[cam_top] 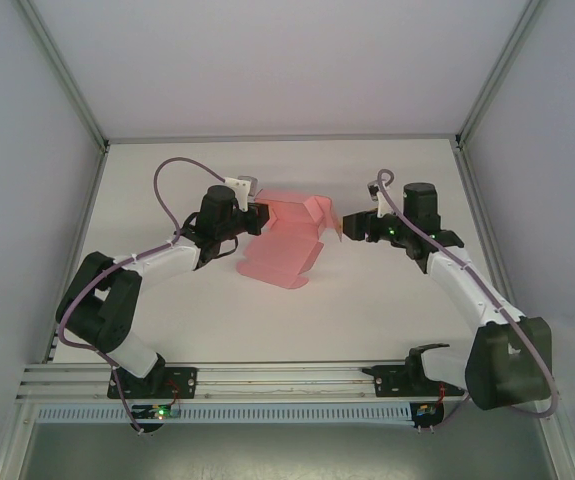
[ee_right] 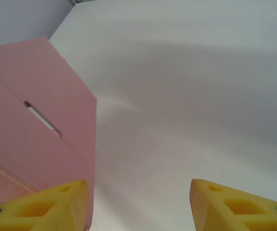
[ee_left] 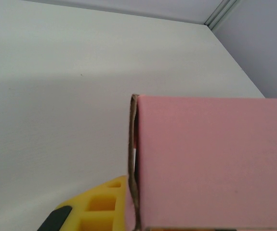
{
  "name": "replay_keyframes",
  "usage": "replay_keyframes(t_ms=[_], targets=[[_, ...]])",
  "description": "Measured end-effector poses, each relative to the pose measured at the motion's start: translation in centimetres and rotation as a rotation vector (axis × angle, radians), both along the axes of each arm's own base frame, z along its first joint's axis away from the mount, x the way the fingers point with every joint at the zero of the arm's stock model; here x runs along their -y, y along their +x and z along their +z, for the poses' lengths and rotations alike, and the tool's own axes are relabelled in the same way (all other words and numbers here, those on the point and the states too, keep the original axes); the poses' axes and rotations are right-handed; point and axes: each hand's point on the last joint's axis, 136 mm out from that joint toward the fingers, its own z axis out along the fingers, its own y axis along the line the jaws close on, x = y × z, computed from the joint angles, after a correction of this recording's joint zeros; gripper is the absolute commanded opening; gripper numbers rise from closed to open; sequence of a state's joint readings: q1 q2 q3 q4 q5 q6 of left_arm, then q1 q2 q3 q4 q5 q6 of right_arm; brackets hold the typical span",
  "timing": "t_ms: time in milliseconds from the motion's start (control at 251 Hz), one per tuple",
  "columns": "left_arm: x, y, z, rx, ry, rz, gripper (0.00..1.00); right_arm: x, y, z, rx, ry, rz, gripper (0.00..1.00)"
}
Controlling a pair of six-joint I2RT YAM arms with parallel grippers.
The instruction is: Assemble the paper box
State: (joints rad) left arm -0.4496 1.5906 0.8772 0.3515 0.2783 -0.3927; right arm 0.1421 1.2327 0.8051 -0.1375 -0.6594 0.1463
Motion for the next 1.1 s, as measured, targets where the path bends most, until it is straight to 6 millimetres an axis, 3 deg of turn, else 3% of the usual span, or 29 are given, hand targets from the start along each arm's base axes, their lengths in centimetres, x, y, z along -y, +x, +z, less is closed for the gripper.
replay_keyframes(t_ms=[251, 778, 934, 1101], targets=[[0.1, 0.4, -0.3, -0.012, -0.004, 0.008, 0.0, -3.7, -1.5, 0.6, 0.007, 0.036, 0.132, 0.58], [-0.5, 1.5, -1.0, -0.034, 0.003, 0.066, 0.0, -7.6, -0.9, -0.1, -0.021, 0.087, 0.219, 0.58], [-0.9, 1.8, -1.3, -0.043, 0.006, 0.099, 0.0, -7.5, -0.5, -0.1, -0.014, 0.072, 0.187, 0.69], [-2.4, 2.6, -1.8, -0.043, 0.022, 0.207, 0.0, -5.5, 0.1, 1.1, 0.041, 0.027, 0.035, 0.87]])
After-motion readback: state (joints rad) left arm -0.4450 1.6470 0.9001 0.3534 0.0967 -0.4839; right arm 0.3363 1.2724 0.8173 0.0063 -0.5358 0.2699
